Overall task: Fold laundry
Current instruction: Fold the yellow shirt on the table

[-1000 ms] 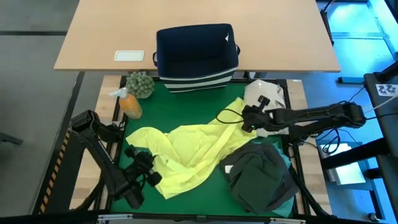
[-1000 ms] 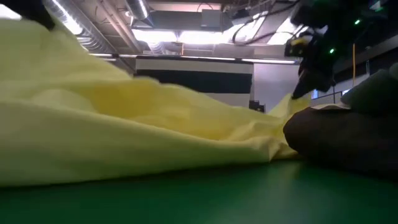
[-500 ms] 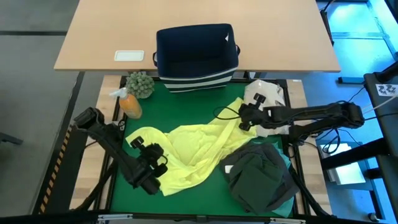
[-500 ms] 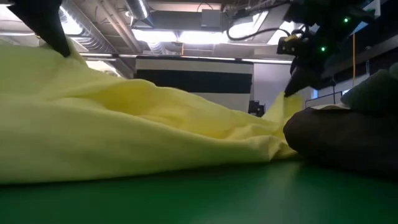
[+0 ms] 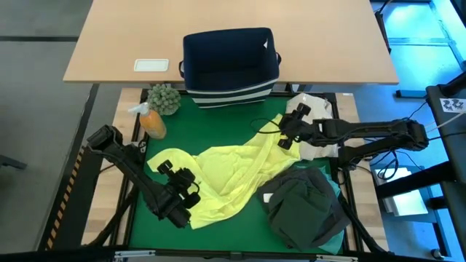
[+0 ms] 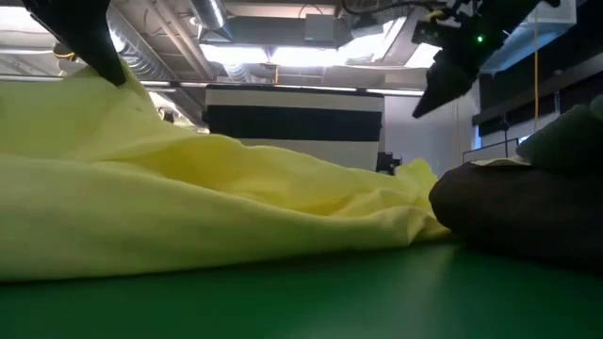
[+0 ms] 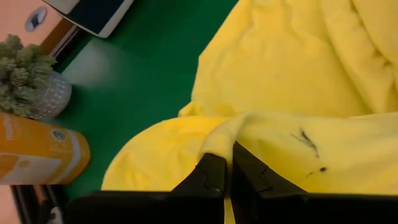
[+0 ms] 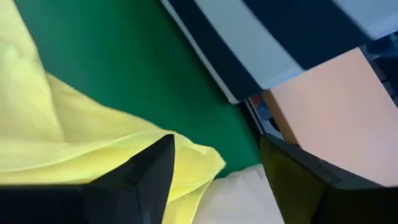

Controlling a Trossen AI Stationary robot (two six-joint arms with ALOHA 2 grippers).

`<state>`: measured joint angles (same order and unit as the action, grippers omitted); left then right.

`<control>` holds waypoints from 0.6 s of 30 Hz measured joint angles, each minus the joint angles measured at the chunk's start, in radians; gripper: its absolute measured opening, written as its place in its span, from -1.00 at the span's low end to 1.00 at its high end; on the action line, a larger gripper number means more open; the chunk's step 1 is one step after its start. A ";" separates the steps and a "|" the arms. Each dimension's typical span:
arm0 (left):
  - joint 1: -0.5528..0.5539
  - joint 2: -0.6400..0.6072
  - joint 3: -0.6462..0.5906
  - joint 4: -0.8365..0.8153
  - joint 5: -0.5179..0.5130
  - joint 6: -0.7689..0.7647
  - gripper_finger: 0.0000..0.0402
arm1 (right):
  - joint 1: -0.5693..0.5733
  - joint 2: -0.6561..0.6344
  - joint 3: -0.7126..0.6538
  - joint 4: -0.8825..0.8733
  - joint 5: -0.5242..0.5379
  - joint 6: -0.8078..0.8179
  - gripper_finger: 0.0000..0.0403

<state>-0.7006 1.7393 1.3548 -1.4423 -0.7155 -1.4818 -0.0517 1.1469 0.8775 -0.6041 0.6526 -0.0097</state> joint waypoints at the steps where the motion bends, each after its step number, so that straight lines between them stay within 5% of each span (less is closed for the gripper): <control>1: 0.000 0.000 0.000 0.007 0.000 0.000 -1.00 | 0.000 0.000 0.008 0.000 0.000 0.000 0.21; 12: -0.001 0.000 0.000 0.047 0.000 0.001 -1.00 | 0.000 0.000 0.025 0.016 -0.020 -0.017 0.24; 18: 0.000 0.000 0.000 0.046 0.000 0.053 -1.00 | 0.000 0.000 0.025 0.128 -0.145 -0.021 0.24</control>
<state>-0.7002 1.7393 1.3548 -1.3960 -0.7158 -1.4291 -0.0517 1.1469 0.9020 -0.4765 0.5075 -0.0304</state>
